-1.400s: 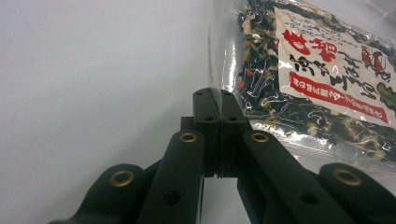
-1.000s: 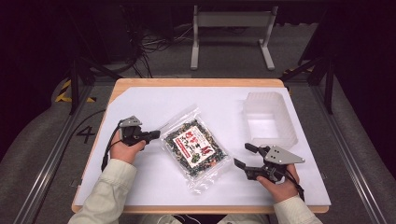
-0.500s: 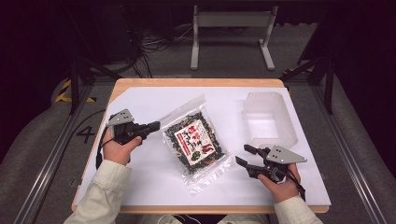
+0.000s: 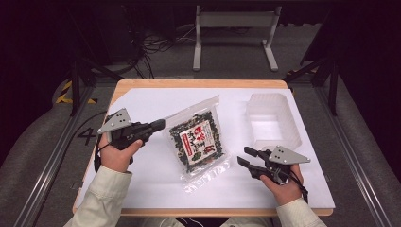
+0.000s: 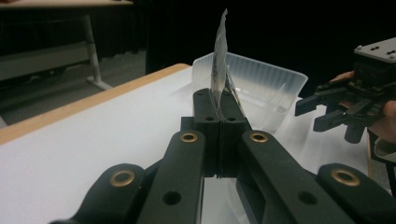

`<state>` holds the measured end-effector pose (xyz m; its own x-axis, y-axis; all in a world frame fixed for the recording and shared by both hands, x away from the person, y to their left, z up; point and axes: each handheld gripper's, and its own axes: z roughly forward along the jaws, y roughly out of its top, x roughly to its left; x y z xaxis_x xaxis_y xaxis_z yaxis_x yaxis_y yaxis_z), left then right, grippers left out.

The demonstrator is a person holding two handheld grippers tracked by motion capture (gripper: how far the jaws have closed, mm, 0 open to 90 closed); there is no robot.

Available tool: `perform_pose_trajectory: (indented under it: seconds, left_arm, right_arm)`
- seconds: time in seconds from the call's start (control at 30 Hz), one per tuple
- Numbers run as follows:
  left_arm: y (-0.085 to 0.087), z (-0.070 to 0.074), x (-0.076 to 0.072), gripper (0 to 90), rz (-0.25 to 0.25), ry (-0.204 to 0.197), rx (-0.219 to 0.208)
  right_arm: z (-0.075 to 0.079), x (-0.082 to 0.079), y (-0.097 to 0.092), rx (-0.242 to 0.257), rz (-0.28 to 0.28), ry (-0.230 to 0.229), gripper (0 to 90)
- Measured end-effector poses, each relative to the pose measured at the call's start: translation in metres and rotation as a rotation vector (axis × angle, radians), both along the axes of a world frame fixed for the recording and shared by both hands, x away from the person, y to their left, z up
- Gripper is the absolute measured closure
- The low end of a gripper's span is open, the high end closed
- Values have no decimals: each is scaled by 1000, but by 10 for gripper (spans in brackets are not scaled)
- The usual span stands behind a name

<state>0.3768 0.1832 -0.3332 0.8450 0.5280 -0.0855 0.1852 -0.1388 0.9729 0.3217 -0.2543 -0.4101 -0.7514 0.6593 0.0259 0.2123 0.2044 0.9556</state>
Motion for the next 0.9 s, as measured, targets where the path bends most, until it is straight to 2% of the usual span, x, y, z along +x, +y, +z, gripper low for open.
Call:
perform_pose_trajectory:
  seconds: [0.3,0.57,0.6,0.63,0.73,0.9]
  left_arm:
    - [-2,16,-15,898,-32,-73,-41]
    - [-4,20,-20,898,-50,-81,-66]
    - [-3,21,-20,898,-55,-80,-71]
    - [-3,21,-20,898,-55,-85,-73]
    - [-3,22,-22,898,-53,-91,-76]
    - [-4,24,-25,898,-54,-112,-84]
  right_arm:
    - [9,1,1,10,-8,-22,545]
    - [21,7,8,17,4,-39,533]
    - [23,9,9,21,7,-41,515]
    - [28,13,13,33,16,-43,428]
    - [34,21,20,58,27,-32,308]
    - [43,32,32,31,56,-38,255]
